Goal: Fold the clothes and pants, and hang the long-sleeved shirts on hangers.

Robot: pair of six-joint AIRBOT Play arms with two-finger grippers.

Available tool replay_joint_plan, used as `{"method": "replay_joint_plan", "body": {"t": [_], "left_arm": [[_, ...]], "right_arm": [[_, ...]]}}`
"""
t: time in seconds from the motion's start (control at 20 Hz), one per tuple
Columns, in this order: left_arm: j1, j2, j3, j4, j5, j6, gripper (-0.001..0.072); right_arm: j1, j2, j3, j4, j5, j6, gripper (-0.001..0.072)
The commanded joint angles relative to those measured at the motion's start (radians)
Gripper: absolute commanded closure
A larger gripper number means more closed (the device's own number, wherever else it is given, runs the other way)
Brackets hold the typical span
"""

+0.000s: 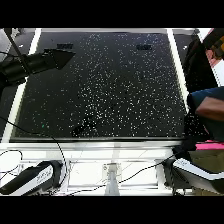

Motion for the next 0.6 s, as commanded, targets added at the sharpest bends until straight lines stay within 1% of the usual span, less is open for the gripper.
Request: {"method": "replay_joint_plan", "body": {"t": [0.0, 0.05, 0.25, 0.35, 0.45, 0.55], "left_arm": [[0.001, 0.001, 0.0, -0.003, 0.0, 0.0, 0.0008], [0.001, 0.001, 0.0, -0.003, 0.0, 0.0, 0.0009], [0.001, 0.001, 0.0, -0.003, 0.0, 0.0, 0.0008], [0.001, 0.001, 0.0, -0.003, 0.0, 0.0, 0.0008], [0.001, 0.001, 0.0, -0.003, 0.0, 0.0, 0.0009], [0.001, 0.001, 0.0, -0.003, 0.0, 0.0, 0.0008]], "right_arm": [[-0.08, 0.002, -0.027, 0.017, 0.09, 0.017, 0.0101], [-0.077, 0.002, -0.027, 0.032, 0.08, 0.016, 0.0037], [-0.033, 0.002, -0.027, 0.17, 0.047, 0.016, 0.0039], [0.001, 0.002, -0.027, 0.347, -0.01, 0.003, 0.0043], [0.077, 0.002, -0.027, 0.482, -0.068, -0.049, 0.0044], [0.208, 0.002, -0.027, 0.514, -0.116, -0.076, 0.0048]]}}
